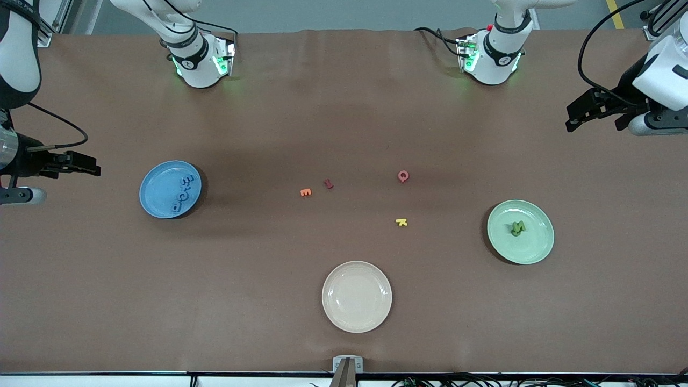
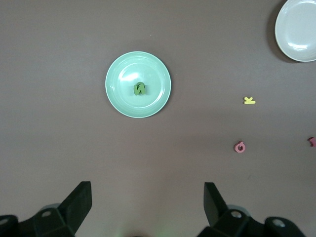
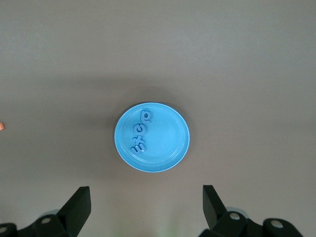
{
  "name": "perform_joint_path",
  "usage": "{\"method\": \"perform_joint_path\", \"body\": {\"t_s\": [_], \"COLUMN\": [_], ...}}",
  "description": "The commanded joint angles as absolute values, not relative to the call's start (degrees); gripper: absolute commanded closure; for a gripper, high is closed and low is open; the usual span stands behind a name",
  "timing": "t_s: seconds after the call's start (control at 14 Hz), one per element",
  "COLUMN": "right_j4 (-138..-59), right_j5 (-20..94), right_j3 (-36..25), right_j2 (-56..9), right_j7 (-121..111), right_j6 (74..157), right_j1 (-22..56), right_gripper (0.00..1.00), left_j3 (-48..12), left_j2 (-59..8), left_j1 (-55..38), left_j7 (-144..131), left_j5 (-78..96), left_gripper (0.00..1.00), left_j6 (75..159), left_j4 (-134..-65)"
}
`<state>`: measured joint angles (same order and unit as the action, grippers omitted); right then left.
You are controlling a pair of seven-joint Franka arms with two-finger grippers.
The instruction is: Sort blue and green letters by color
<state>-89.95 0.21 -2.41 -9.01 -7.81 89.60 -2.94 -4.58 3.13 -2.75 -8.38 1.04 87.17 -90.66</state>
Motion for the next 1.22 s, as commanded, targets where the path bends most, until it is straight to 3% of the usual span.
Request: {"method": "perform_joint_path", "body": {"t_s": [0.0,0.5,1.15], "right_j4": [-88.86,-94.47,-94.83], "right_j5": [0.35,0.97,0.97], "right_j3": [-1.67,-1.93,-5.71], "right_j2": [-8.62,0.25,2.11], "right_j7": [-7.91,-7.73,-7.65], "right_j6": [88.42,86.75,85.96], "right_j1": [-3.69,-1.5,1.41], "right_gripper": [0.0,0.0,0.0], "left_j3": [-4.57,-4.57,-4.57], "left_j2": [2.82,1.05,1.41], "left_j1": [-2.72,-2.9,-2.81], "left_j7": [-7.65,-7.65,-4.57], "left_j5": [1.32,0.0,0.09], "left_gripper": [0.0,0.0,0.0], "left_j6": [88.76,89.3,89.03], "left_j4": [-91.06,-89.91,-89.82]}}
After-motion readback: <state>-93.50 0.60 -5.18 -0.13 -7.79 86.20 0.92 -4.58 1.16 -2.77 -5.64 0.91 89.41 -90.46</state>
